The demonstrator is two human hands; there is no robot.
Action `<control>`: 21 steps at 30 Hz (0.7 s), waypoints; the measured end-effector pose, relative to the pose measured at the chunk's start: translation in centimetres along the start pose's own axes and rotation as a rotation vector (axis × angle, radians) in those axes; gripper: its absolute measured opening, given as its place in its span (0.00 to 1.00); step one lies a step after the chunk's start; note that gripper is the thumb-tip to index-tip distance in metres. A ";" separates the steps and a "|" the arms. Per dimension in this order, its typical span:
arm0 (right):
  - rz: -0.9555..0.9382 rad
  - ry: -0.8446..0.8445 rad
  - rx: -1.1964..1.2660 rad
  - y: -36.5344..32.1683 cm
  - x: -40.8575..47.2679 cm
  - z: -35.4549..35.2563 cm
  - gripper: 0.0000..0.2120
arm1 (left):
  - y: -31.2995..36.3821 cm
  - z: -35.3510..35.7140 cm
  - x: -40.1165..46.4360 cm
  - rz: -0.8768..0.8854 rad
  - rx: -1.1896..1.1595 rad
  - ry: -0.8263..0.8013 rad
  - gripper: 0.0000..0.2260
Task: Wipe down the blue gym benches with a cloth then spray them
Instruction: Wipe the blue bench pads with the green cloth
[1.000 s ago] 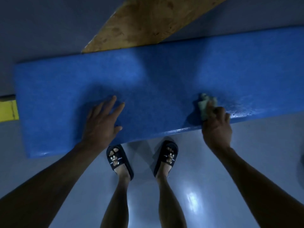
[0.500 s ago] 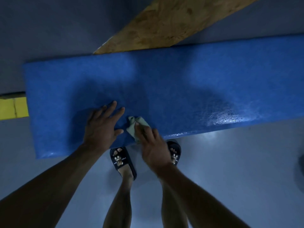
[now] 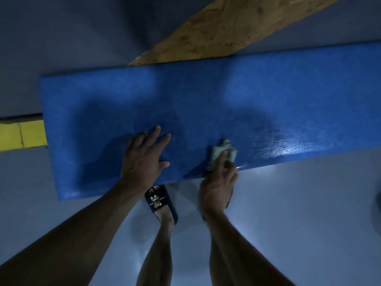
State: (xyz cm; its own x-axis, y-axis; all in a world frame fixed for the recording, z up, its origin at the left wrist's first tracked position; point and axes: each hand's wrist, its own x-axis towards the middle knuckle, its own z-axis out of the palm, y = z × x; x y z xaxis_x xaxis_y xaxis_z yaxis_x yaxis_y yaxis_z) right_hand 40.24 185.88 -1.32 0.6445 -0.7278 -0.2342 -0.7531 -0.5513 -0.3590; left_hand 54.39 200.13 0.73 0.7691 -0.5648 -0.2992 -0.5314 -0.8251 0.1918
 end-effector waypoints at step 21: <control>-0.397 -0.018 -0.014 -2.4 0.2 1.1 0.30 | -3.6 -2.2 1.0 -0.043 0.059 -0.114 0.36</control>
State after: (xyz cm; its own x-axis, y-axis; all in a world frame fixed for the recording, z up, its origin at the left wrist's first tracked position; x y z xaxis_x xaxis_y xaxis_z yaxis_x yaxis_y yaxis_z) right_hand 42.35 187.52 -1.48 0.8879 -0.4500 -0.0954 -0.4468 -0.7941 -0.4121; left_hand 57.86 202.50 1.82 0.7480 -0.5210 -0.4112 -0.5210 -0.8447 0.1224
